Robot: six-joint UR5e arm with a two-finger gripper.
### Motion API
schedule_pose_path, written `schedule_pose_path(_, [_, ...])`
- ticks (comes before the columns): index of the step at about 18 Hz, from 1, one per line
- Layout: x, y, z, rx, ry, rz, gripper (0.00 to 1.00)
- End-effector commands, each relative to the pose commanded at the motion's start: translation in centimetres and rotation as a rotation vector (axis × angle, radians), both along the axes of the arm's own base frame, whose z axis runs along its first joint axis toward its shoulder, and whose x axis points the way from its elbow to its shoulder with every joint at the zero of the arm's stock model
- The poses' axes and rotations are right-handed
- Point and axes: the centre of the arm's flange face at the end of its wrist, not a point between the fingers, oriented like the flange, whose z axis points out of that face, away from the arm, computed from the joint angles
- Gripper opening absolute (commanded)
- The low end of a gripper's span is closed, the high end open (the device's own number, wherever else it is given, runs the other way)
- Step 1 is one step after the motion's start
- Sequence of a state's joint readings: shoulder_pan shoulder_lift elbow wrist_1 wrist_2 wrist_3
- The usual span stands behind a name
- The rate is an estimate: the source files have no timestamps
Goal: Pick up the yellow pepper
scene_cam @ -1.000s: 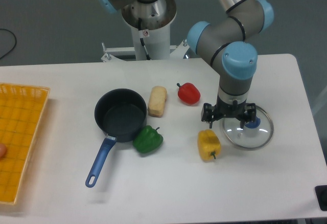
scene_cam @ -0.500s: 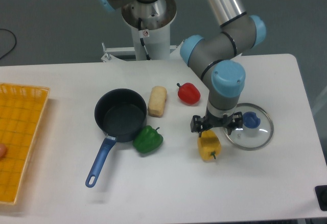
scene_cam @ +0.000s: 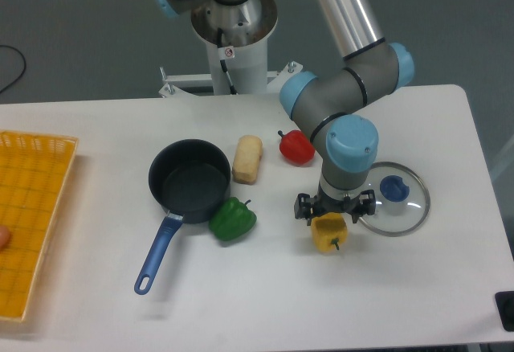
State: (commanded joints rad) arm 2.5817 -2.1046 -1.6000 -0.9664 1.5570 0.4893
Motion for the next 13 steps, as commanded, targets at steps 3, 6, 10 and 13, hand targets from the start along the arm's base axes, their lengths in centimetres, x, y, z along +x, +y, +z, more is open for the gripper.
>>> schedule_pose_path(3, [-0.2,0.0,-1.0,-0.031,0.003,-0.002,0.99])
schedule_pose_path(6, [-0.2,-0.1,-1.5,-0.051,0.005,-0.003,0.96])
schedule_pose_path(10, [0.2,0.2,-1.7,-0.055,0.002,-0.011,0.81])
schedule_pose_path(13, [0.1,0.2,-1.3,-0.054,0.007,-0.012,0.64])
